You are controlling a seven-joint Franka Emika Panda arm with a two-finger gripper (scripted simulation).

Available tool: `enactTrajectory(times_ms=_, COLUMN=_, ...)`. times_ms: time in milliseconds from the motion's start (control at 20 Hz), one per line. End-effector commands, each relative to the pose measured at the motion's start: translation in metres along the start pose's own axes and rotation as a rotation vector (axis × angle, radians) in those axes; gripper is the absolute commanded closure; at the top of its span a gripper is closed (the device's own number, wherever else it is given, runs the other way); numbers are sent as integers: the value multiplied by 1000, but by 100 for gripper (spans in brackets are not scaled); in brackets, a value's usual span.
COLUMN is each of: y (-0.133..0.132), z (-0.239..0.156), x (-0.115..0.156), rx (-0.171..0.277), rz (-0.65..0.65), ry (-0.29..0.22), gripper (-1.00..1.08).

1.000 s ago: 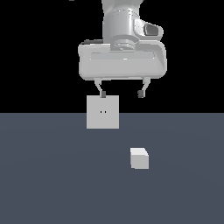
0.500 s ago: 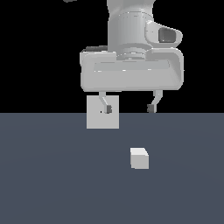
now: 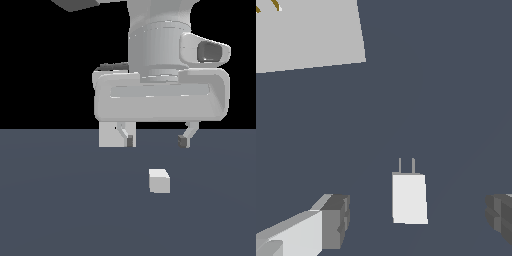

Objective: Plug the charger into the wall socket.

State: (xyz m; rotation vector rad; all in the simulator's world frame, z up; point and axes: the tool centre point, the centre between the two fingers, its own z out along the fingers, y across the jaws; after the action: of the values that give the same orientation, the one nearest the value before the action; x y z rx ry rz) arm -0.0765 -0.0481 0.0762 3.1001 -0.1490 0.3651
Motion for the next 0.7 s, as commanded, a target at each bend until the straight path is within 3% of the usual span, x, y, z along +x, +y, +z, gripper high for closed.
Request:
enactTrajectory(times_ms=0, y=2, z=4, x=-4, rx=0, rz=6, ry=12, gripper=-92)
enactTrajectory(times_ms=650, y=3, z=14, x=-10, rx=1, rz=13, ry=24, gripper=-92)
